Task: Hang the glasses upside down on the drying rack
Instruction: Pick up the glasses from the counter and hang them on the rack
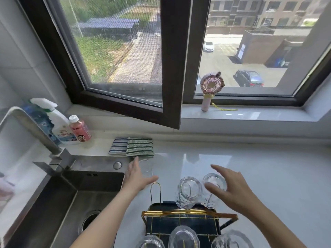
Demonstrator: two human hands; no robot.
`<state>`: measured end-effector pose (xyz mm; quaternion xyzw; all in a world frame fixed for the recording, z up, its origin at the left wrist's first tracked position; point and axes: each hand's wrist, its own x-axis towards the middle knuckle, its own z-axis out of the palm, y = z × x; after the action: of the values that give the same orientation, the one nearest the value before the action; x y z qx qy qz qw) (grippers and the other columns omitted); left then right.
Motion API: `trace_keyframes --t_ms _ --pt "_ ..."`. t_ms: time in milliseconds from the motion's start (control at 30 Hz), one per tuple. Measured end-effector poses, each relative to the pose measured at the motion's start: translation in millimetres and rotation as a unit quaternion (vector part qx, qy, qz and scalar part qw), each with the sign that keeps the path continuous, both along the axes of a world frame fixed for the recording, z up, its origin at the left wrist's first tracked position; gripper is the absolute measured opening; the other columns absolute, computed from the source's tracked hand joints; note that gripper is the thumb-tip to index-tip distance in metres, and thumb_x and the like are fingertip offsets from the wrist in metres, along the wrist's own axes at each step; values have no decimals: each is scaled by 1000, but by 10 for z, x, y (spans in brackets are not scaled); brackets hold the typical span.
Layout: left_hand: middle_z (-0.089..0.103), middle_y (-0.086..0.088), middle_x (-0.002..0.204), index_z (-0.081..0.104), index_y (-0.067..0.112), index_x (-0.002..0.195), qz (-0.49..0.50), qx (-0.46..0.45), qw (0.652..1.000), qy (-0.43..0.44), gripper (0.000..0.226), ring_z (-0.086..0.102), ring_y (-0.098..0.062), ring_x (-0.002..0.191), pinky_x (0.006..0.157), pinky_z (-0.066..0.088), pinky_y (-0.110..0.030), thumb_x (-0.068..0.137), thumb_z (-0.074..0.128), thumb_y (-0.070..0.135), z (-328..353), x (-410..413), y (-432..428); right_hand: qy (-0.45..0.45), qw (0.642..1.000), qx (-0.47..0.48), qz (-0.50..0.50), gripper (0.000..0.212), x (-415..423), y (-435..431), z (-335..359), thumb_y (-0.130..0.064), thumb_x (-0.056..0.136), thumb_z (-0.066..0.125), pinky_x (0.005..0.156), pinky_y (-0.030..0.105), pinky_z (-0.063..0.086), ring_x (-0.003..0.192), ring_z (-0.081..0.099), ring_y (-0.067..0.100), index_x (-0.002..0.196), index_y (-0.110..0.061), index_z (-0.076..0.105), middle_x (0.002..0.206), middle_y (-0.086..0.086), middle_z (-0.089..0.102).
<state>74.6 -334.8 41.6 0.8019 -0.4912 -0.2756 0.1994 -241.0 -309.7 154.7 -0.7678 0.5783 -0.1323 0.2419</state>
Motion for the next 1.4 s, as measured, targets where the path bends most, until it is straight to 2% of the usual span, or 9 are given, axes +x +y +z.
trace_keyframes --t_ms 233,467,633,733,833,933,1067,1233,1400 --pt "50 -9 131 39 17 128 -5 -16 999 -36 82 52 -28 114 89 48 -41 62 77 45 -27 15 -196 -43 998 -17 -53 71 -100 111 149 -65 74 45 107 47 32 124 42 17 133 -25 43 135 -2 51" --pt "64 -7 111 53 16 116 22 -185 913 362 74 64 -21 99 71 58 -36 57 74 55 1184 -322 68 -182 983 -4 -22 80 336 44 396 -66 63 62 90 27 40 114 48 5 133 -34 39 127 -10 51" --pt "72 -5 101 65 22 104 -90 -154 801 571 60 68 -22 93 68 58 -25 57 77 58 1628 -583 569 -441 888 119 44 74 846 54 626 -56 66 66 77 29 55 104 64 16 132 -37 38 125 4 59" --pt "70 16 106 61 33 106 -98 -152 859 479 75 64 -5 100 78 53 -20 48 64 79 1666 -547 727 -428 900 72 38 60 906 73 694 -50 63 71 67 21 55 90 68 12 117 -35 49 106 5 67" --pt "42 15 136 36 24 136 -46 -165 934 312 102 43 -2 119 98 37 -26 54 57 80 1580 -364 792 -255 966 -10 33 56 901 26 724 -58 60 73 60 17 53 78 65 5 104 -38 43 96 -14 62" --pt "39 11 141 30 31 137 -72 -167 964 192 79 33 -7 129 105 34 -35 72 69 52 1403 -256 873 -69 994 -63 64 72 1019 4 634 -70 58 64 65 29 52 82 61 13 114 -32 41 105 -6 64" --pt "30 17 145 16 47 137 -179 -134 974 41 94 22 -7 133 108 28 -41 62 71 60 1209 -318 898 32 989 -96 109 73 1268 44 381 -74 57 59 59 29 39 84 61 19 115 -33 42 103 -4 68" --pt "46 13 135 32 40 134 -163 -148 975 20 83 45 -11 120 98 39 -30 63 75 43 982 -290 867 62 986 -43 151 75 1408 62 134 -73 65 57 77 36 50 100 60 21 125 -32 37 119 -2 64" --pt "52 18 115 43 42 118 -94 -111 978 148 70 54 -5 104 79 46 -11 59 80 44 653 -193 934 -50 991 25 122 85 1164 56 141 -77 70 45 90 32 47 112 53 11 138 -28 31 137 -1 49"
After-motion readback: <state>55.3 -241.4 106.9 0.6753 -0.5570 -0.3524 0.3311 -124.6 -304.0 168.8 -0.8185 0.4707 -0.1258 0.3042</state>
